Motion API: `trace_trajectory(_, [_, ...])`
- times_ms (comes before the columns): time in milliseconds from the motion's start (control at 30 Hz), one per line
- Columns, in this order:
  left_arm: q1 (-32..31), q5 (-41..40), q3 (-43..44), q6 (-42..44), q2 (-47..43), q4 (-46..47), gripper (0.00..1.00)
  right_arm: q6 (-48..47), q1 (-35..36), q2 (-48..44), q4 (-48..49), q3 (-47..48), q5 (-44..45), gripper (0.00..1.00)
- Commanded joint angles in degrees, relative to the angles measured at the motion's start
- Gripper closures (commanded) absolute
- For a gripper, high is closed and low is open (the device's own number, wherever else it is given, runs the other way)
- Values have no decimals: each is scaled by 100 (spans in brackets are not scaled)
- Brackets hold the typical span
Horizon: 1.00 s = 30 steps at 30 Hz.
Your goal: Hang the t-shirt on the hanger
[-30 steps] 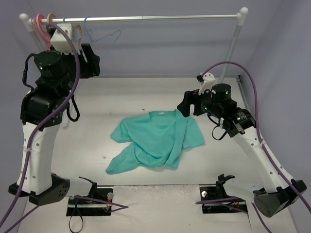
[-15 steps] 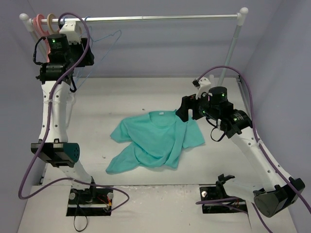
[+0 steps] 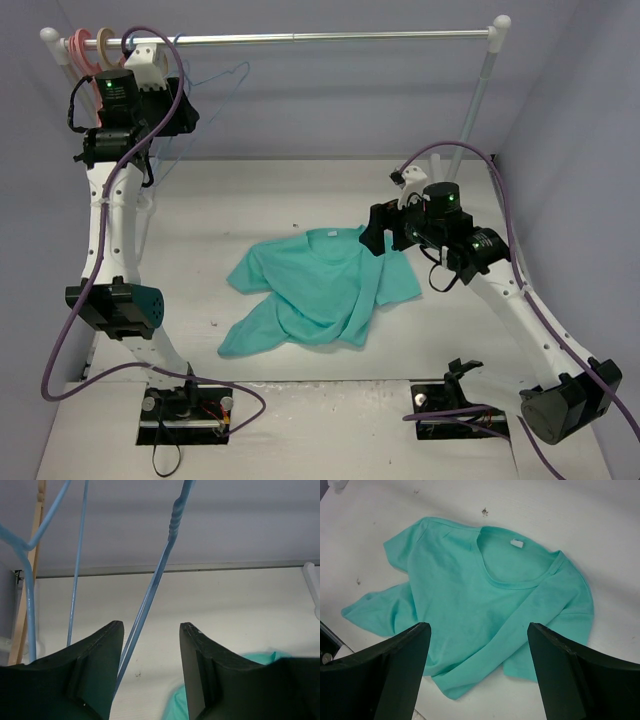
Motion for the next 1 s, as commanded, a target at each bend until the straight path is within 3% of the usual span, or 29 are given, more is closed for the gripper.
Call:
trace_trajectory(0, [-56, 220, -21, 15, -93, 496, 55, -90, 14, 115, 466, 38, -126, 20])
trace_trajectory(133, [-118, 124, -135, 138, -76, 584, 62, -108, 14, 185, 501, 82, -152, 19])
trace_trajectory(333, [-180, 203, -188, 182, -23, 689, 81, -99, 14, 229, 519, 126, -152, 19])
trace_trajectory(533, [-241, 308, -65, 305, 12, 865, 89, -90, 14, 229, 484, 134, -117, 19])
trace_trajectory(600, [-450, 291, -4, 419, 4, 952, 99, -108, 5, 220, 484, 126, -117, 19])
trace_trajectory(967, [-681, 273, 409, 692, -180, 1076, 100, -161, 14, 211, 466, 126, -82, 19])
